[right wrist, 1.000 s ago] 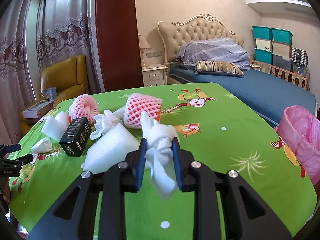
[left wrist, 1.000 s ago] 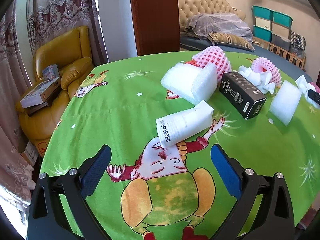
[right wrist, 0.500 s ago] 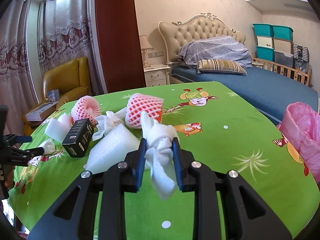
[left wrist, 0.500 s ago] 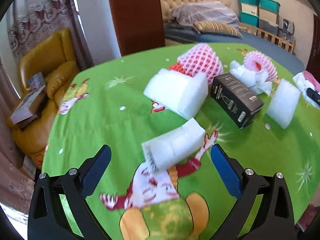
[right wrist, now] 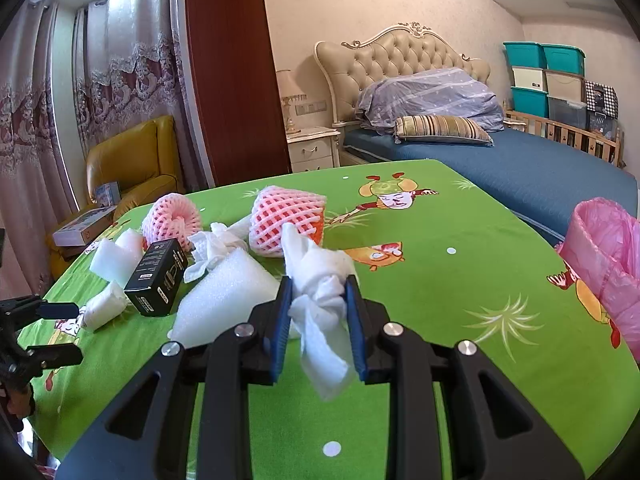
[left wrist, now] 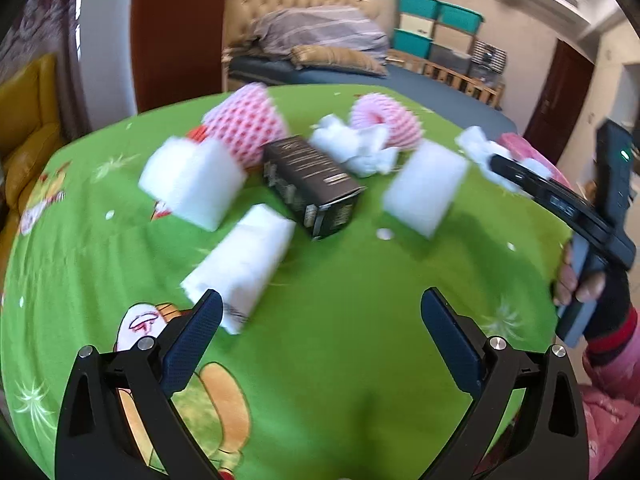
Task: Collect trash
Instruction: 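Grasp the white printed paper packet with the left tool while the right tool holds the tissue, then carry the paper packet and tissue to the pink bin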
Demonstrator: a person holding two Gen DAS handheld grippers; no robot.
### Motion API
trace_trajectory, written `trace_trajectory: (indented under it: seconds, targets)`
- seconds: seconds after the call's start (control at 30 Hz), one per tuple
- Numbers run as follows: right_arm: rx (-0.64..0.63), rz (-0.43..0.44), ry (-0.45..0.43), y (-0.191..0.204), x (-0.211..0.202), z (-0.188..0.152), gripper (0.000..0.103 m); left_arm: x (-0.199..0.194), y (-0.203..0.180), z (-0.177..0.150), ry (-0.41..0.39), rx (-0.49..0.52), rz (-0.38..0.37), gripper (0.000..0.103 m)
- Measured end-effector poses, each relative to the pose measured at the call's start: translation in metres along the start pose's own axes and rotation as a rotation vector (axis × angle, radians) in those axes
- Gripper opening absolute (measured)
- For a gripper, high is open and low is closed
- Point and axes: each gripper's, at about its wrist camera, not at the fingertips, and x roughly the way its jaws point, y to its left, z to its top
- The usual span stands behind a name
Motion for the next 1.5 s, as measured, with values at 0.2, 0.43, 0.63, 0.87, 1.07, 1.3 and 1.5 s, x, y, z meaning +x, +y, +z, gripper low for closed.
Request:
trace_trajectory:
  seconds: [0.2,0.43,0.63,0.87,1.07,1.3,1.5]
  targets:
    - [0.0,0.002,0.001,0.0,0.001,0.0,0.026,0.0,0.003,0.006,-0.045,0.036,0.252,0.094]
    - [0.001,0.004,0.001,0.001,0.001,0.0,0.026,0.033,0.031,0.016,0.071,0.007,0.279,0.066]
    - [-0.001,0.008,0.001,0.001,0.001,0.001,0.026,0.029,0.017,0.01,0.032,0.021,0.273,0.051]
    - [-0.006,0.022,-0.006,0.003,-0.001,0.0,0.026,0.007,-0.003,-0.006,-0.047,-0.005,0.297,0.05]
    - [-0.054,0.027,-0.014,0.014,-0.009,-0.004,0.026,-0.002,-0.015,-0.01,-0.098,-0.015,0.31,0.051]
    - [-0.075,0.094,-0.003,0.029,-0.028,-0.013,0.026,-0.015,-0.028,-0.006,-0.167,-0.023,0.302,0.051]
    - [-0.121,0.133,-0.019,0.041,-0.047,-0.018,0.026,-0.025,-0.054,-0.002,-0.235,0.011,0.282,0.051]
